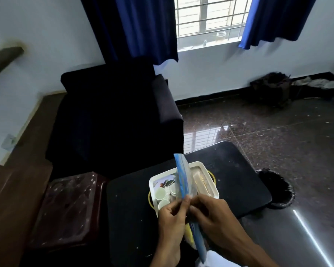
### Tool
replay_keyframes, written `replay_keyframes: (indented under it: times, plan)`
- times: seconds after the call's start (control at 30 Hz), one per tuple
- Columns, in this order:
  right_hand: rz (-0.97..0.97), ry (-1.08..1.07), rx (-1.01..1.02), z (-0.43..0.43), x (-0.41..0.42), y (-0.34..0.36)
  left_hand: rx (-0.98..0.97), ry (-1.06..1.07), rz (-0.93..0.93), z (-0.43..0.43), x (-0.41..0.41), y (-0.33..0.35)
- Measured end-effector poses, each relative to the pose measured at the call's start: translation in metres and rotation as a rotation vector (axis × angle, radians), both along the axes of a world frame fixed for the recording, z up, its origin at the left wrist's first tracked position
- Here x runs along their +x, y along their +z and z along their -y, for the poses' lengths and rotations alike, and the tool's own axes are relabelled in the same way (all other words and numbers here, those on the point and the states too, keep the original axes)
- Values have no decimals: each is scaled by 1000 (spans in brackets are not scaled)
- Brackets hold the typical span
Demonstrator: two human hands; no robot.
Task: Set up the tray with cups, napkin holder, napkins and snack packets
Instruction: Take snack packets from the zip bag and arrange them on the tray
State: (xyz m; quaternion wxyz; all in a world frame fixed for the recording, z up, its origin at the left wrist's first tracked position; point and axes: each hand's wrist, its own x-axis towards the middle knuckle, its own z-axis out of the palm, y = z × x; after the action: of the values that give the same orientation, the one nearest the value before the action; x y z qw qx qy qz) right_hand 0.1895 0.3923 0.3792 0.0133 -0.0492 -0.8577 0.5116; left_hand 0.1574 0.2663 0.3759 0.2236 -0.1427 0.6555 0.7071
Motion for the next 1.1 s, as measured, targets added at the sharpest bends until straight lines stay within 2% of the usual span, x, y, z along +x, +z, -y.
replay_keyframes:
  times: [0.07, 0.17, 0.23, 0.37, 0.5, 0.6, 0.73, 0.83, 0.93, 1.1]
  plan:
    - [100, -94, -89, -10, 3, -8, 51, 11, 70, -8, 2, -2]
    - [275, -173, -447, -20, 4, -19, 101, 77, 141, -17, 2, -4]
    - [325, -246, -599, -25, 0, -27, 135, 171, 177, -22, -1, -6]
    - [314, -447, -688, -55, -16, -38, 315, 402, 278, -24, -19, -9]
    - [266, -627, -745, -110, -36, -38, 321, 553, 236, -23, -43, -14]
    - [263, -531, -662, -134, -52, -34, 274, 581, 193, -39, -60, -14]
    - [176, -150, -577, -149, -74, -11, 163, 496, 102, -67, -71, -8]
    - [118, 35, -472, -153, -88, 3, 82, 377, 68, -100, -72, -4]
    - [111, 119, -441, -159, -100, 8, -27, 343, 119, -134, -73, -8]
    - [154, 51, -327, -198, -102, 6, 66, 459, 150, -165, -80, -12]
